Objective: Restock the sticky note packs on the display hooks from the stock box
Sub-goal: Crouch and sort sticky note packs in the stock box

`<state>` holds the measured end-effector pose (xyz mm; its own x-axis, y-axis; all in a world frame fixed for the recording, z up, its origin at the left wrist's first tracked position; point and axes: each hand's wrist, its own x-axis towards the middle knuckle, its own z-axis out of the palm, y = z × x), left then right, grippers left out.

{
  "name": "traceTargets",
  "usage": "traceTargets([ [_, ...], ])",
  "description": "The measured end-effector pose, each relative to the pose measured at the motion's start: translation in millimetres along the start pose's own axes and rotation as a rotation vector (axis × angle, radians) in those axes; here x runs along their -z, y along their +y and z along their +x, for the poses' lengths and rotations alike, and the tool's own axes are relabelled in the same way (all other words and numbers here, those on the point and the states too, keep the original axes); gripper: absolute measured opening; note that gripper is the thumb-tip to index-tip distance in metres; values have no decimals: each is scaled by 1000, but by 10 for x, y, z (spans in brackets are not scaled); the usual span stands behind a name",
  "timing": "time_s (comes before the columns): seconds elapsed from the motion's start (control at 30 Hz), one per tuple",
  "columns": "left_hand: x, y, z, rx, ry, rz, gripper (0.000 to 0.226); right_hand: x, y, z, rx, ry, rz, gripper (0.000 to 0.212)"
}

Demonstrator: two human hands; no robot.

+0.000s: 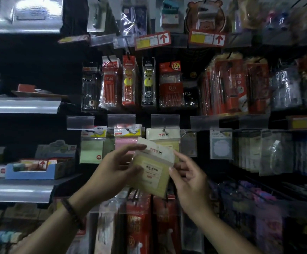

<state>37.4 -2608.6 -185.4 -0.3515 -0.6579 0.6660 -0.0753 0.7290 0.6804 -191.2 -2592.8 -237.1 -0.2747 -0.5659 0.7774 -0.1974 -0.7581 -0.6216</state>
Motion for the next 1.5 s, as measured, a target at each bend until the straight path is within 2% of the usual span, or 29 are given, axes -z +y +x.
traceTargets([
  [0.13,-145,-50,107,-9,67,0,47,-82,-44,112,-21,36,55,38],
  [0.23,-196,-91,211,-82,95,178,46,-80,-9,268,-33,73,87,39],
  [0.33,-218,-90,306,-167,119,421,54,-33,-31,407,37,126,84,39],
  [0.43,-230,-80,376,-247,185,473,63,-20,-51,517,107,166,63,36],
  [0.63,-300,-127,441,-332,189,569,80,-101,-9,643,166,196,43,36],
  [1.03,-301,-223,547,-311,151,736,84,-118,73,747,139,216,-129,34],
  [1.2,-331,-256,585,-223,102,792,88,-97,87,767,110,202,-272,35],
  [1.5,-494,-219,708,-48,58,1029,92,-144,69,771,19,18,-732,66],
])
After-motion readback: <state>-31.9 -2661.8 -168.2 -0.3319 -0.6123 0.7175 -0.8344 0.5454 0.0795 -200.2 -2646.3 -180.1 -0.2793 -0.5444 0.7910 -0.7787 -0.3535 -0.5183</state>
